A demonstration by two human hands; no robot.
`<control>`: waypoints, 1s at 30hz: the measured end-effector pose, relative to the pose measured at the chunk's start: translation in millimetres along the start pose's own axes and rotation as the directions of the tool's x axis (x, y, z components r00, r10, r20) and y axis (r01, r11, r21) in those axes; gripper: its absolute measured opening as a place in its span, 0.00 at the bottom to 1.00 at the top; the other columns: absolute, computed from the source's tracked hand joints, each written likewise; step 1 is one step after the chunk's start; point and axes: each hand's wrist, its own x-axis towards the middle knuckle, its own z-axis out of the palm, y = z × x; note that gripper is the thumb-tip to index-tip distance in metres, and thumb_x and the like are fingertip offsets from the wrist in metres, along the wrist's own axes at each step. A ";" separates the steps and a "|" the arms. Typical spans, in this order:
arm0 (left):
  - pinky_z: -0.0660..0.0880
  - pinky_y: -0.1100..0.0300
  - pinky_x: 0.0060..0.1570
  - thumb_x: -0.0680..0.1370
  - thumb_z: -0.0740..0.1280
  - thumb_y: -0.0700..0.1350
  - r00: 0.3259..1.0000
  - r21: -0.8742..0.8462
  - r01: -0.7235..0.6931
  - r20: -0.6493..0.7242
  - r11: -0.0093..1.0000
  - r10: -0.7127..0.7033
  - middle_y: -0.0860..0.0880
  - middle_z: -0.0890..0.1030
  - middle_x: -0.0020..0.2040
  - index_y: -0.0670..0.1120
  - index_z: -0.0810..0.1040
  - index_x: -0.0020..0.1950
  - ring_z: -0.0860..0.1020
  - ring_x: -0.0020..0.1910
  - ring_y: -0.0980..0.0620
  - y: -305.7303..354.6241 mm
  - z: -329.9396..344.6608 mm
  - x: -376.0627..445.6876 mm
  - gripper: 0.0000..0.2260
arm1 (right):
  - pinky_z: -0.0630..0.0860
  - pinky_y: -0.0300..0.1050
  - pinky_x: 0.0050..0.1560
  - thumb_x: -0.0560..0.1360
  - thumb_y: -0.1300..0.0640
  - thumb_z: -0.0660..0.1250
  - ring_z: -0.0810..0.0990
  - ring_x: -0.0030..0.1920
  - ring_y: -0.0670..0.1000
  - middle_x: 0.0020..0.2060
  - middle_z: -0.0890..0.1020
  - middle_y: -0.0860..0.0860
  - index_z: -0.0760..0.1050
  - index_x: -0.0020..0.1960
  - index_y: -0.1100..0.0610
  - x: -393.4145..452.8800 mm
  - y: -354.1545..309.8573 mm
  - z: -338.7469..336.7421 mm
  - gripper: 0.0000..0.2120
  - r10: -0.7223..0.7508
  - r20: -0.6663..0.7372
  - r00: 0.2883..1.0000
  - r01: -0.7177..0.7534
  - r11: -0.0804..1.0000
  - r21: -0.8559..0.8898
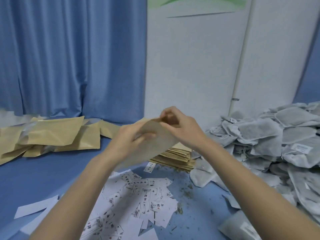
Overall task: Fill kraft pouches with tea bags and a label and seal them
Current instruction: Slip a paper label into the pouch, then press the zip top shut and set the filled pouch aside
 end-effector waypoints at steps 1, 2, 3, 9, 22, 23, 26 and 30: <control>0.67 0.77 0.40 0.76 0.69 0.43 0.998 -0.050 0.044 -0.032 0.998 -0.046 0.68 0.77 0.38 0.63 0.76 0.44 0.76 0.42 0.63 3.0 -1.4 4.6 0.13 | 0.71 0.33 0.47 0.74 0.49 0.67 0.79 0.45 0.43 0.44 0.82 0.45 0.69 0.51 0.47 -0.1 -3.7 -13.5 0.09 -0.024 -0.019 1.000 0.024 1.000 -0.001; 0.68 0.77 0.39 0.76 0.69 0.47 0.995 -0.108 0.083 -0.049 0.991 -0.089 0.67 0.78 0.37 0.63 0.76 0.42 0.76 0.40 0.67 5.4 -3.3 9.6 0.10 | 0.71 0.33 0.45 0.75 0.47 0.65 0.80 0.42 0.42 0.42 0.84 0.45 0.68 0.52 0.47 -1.1 -8.7 -26.8 0.09 -0.045 -0.042 0.998 0.046 0.999 0.026; 0.68 0.76 0.38 0.75 0.68 0.50 0.991 -0.158 0.110 -0.055 0.981 -0.120 0.66 0.79 0.35 0.61 0.77 0.40 0.76 0.39 0.70 9.4 -5.8 14.8 0.07 | 0.71 0.32 0.43 0.76 0.45 0.63 0.79 0.39 0.41 0.39 0.84 0.44 0.67 0.51 0.49 -2.0 -13.8 -39.9 0.10 -0.058 -0.051 0.997 0.061 0.996 0.061; 0.69 0.77 0.30 0.77 0.65 0.51 0.979 -0.416 0.125 -0.097 0.901 -0.180 0.66 0.80 0.33 0.54 0.79 0.39 0.77 0.33 0.70 41.1 -6.3 47.0 0.08 | 0.64 0.34 0.34 0.66 0.35 0.69 0.72 0.32 0.40 0.29 0.76 0.46 0.80 0.39 0.45 4.6 -42.7 -106.0 0.15 0.033 0.358 0.933 0.059 0.969 -0.241; 0.77 0.64 0.34 0.76 0.64 0.53 0.952 -0.701 0.281 0.116 0.655 -0.284 0.50 0.85 0.40 0.45 0.82 0.45 0.83 0.39 0.54 71.9 42.9 75.2 0.13 | 0.68 0.37 0.30 0.66 0.39 0.72 0.75 0.29 0.42 0.27 0.78 0.41 0.75 0.34 0.51 -1.5 -38.0 -159.9 0.16 0.144 0.310 0.940 0.025 0.875 -0.483; 0.77 0.64 0.34 0.77 0.64 0.52 0.952 -0.703 0.285 0.126 0.652 -0.280 0.50 0.85 0.41 0.45 0.82 0.45 0.83 0.39 0.54 73.9 47.2 75.8 0.13 | 0.67 0.36 0.31 0.66 0.37 0.70 0.75 0.28 0.40 0.25 0.77 0.40 0.74 0.32 0.51 -2.6 -39.5 -161.5 0.18 0.243 0.357 0.902 -0.023 0.853 -0.522; 0.77 0.64 0.34 0.76 0.64 0.53 0.953 -0.723 0.278 0.127 0.632 -0.275 0.49 0.85 0.41 0.44 0.82 0.46 0.83 0.39 0.53 77.1 59.6 74.9 0.13 | 0.71 0.32 0.40 0.69 0.34 0.65 0.79 0.36 0.34 0.34 0.82 0.35 0.78 0.38 0.45 -4.4 -37.7 -167.3 0.14 0.439 0.452 0.777 -0.153 0.827 -0.540; 0.77 0.63 0.33 0.74 0.64 0.52 0.946 -0.780 0.294 0.158 0.552 -0.281 0.49 0.85 0.38 0.44 0.82 0.44 0.83 0.36 0.53 82.9 73.1 72.9 0.12 | 0.73 0.25 0.36 0.76 0.45 0.63 0.80 0.37 0.33 0.34 0.81 0.32 0.74 0.43 0.42 -11.7 -28.5 -159.4 0.04 0.466 0.600 0.650 -0.316 0.884 -0.345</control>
